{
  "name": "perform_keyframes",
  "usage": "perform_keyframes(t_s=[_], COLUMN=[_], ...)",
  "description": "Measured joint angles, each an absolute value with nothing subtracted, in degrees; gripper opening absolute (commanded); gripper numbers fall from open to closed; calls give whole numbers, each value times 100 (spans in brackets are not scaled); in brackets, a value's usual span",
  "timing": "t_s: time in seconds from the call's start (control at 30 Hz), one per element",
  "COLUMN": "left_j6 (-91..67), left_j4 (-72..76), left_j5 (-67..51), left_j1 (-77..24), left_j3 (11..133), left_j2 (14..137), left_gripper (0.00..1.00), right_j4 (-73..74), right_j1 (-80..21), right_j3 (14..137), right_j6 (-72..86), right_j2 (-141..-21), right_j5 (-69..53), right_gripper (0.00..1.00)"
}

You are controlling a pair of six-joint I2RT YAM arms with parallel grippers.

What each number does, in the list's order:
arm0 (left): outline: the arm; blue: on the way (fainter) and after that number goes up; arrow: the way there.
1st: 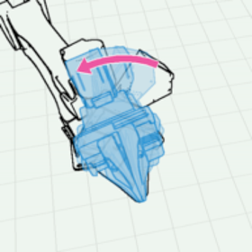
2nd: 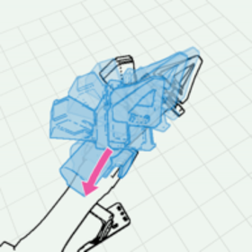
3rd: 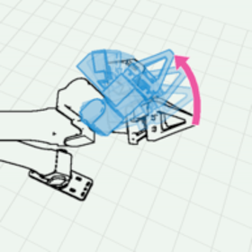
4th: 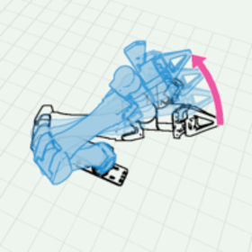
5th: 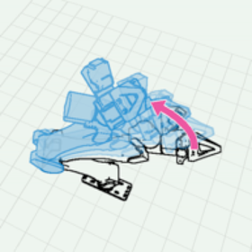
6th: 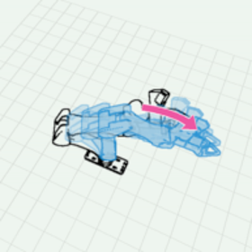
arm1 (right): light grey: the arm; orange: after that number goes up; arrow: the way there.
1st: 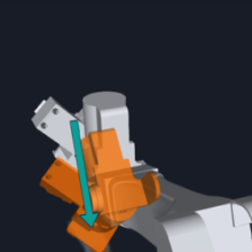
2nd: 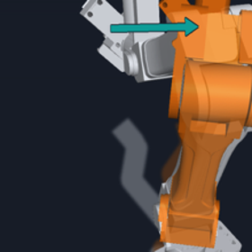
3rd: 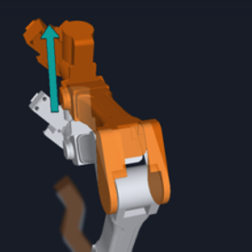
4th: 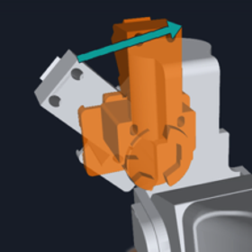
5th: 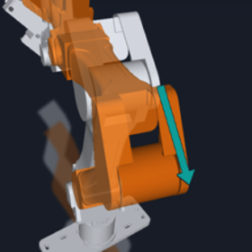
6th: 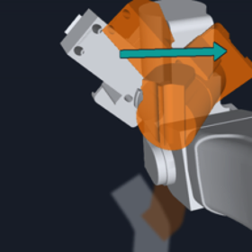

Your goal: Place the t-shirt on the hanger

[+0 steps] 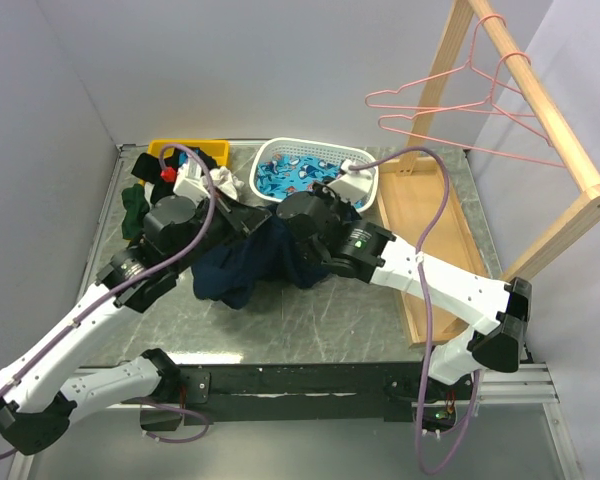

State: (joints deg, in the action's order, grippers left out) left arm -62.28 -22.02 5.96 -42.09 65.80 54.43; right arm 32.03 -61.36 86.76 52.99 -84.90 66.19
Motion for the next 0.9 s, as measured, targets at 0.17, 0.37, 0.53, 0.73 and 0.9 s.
perform_keyframes(t_s=[0.17, 0.37, 0.53, 0.73, 0.9], left_j6=[-5566, -4871, -4064, -3240, -2882], left_j4=[-2567, -3070, -3769, -4289, -4313], left_j5=[755, 1050, 1133, 875, 399], left_j1=[-4211, -4171, -4143, -4143, -4143], left_j3=[6580, 6582, 6807, 6333, 5981], left_j2=[5673, 5625, 5448, 4268, 3677], left_gripper=[63, 68, 62, 63, 69], right_j4=[2539, 2423, 2609, 2877, 3048], right_j1=[-6086, -6049, -6038, -5957, -5935], right_j3=[8676, 8875, 9015, 9472, 9612], right_j6=[4519, 4073, 3994, 3968, 3970], right_j2=[-8698, -9332, -9483, -9555, -9638], right_j5=[6252, 5682, 5400, 5188, 5111], right_gripper=[0, 0, 0, 0, 0])
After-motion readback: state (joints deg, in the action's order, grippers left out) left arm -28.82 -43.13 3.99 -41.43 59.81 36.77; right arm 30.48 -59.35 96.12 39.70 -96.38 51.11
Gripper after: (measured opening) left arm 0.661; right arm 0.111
